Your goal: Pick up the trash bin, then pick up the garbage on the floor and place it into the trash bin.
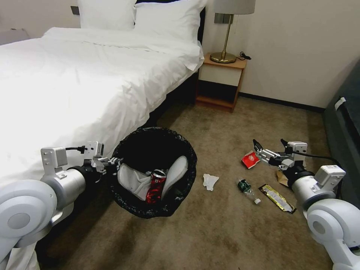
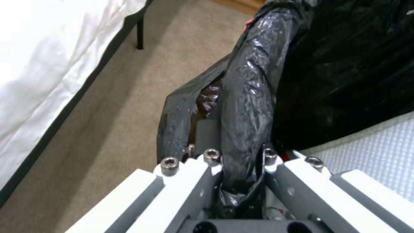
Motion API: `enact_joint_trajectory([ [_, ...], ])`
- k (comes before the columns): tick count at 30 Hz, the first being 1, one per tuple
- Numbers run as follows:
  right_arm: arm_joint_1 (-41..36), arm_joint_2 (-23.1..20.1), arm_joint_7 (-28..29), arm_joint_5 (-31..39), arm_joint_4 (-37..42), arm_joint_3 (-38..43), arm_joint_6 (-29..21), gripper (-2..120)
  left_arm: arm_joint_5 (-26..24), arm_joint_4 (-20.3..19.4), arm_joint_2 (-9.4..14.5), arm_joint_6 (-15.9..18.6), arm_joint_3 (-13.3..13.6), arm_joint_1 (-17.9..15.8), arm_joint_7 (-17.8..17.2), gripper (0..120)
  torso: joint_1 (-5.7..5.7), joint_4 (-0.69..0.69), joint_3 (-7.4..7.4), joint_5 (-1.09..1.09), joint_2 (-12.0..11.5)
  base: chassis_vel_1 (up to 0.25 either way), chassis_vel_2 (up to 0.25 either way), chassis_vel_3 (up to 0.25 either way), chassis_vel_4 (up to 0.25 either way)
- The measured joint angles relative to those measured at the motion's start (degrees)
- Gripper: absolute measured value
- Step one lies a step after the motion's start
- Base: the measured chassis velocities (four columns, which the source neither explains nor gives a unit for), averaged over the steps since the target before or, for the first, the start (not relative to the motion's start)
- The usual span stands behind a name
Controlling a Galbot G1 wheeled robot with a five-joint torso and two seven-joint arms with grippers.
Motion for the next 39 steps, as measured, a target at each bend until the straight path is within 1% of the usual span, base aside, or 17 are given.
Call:
enact_joint_trajectory([
  [9, -0.3, 0.2, -0.1, -0.2, 0.3, -0.6, -0.1, 100, 0.0, -0.6, 0.0, 0.0, -0.5, 0.8, 0.0, 1, 0.00, 0.00, 0.00, -0.01, 0.0, -0.100, -0.033, -0.013, -0.083],
  [19, -0.3, 0.6, -0.1, -0.7, 0.2, -1.4, -0.1, 100, 0.0, -0.7, -0.1, 0.0, -1.0, 1.2, 0.2, 1, 0.00, 0.00, 0.00, 0.00, 0.0, -0.121, -0.060, -0.054, -0.137],
  [20, -0.3, 0.6, -0.1, -0.7, 0.2, -1.4, -0.1, 100, 0.0, -0.7, -0.1, 0.0, -1.1, 1.2, 0.4, 1, 0.00, -0.02, 0.00, 0.00, 0.0, -0.138, -0.082, -0.080, -0.133],
  [25, -0.5, 0.8, -0.2, -0.8, 0.1, -1.7, -0.1, 100, 0.2, -0.4, -0.3, 0.0, -1.2, 1.0, 0.9, 1, 0.00, -0.04, 0.00, 0.00, 0.0, -0.122, -0.032, -0.034, -0.118],
  [32, -0.1, 0.9, -0.3, -1.0, -0.3, -3.2, -0.1, 100, 0.5, -0.4, -0.4, 0.0, -1.7, 1.0, 1.6, 1, 0.00, 0.01, -0.01, 0.00, 0.0, -0.042, 0.021, 0.037, -0.036],
  [39, 1.5, 0.3, -0.1, -0.6, -0.8, -4.8, 0.0, 100, 1.0, -0.5, -0.6, 0.0, -2.5, 1.6, 1.8, 1, 0.00, 0.01, -0.01, -0.01, 0.0, -0.098, 0.102, 0.080, -0.091],
])
